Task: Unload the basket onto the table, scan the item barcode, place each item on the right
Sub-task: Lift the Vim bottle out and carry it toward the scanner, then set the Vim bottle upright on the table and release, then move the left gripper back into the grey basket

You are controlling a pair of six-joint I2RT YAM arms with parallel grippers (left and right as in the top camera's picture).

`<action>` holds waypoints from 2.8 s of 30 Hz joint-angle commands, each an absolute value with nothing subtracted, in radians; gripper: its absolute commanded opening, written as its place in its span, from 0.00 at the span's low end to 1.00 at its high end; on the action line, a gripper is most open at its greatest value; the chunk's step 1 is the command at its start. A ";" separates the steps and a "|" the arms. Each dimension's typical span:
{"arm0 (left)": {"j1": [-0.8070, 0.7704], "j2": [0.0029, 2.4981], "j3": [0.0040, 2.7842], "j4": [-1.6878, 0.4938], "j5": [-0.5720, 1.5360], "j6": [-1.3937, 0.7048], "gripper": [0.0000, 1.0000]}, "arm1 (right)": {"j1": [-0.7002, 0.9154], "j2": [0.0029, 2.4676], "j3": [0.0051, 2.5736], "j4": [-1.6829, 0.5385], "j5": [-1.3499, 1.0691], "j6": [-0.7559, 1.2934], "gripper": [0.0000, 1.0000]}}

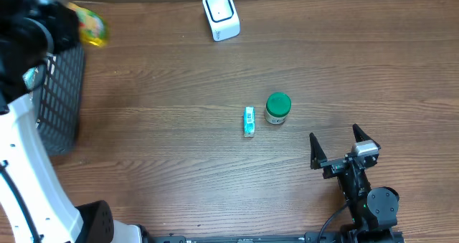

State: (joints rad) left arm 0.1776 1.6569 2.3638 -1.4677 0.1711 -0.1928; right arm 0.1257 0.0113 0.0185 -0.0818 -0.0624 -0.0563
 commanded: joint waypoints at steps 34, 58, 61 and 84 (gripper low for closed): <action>-0.612 1.821 1.333 -0.480 -0.347 -0.553 0.20 | 0.122 0.004 0.008 -0.078 -0.054 -0.061 1.00; -0.612 1.843 1.336 -0.482 -0.287 -0.496 0.88 | 0.122 0.004 0.008 -0.078 -0.054 -0.061 1.00; -0.610 1.831 1.376 -0.510 -0.287 -0.442 1.00 | 0.122 0.004 0.008 -0.078 -0.054 -0.061 1.00; 0.063 1.797 2.442 -1.180 -0.296 -0.023 1.00 | 0.122 0.004 0.008 -0.078 -0.054 -0.061 1.00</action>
State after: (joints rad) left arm -0.0746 1.8175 2.4126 -1.1843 -0.2890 -0.0933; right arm 0.1257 0.0113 0.0185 -0.0822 -0.0628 -0.0559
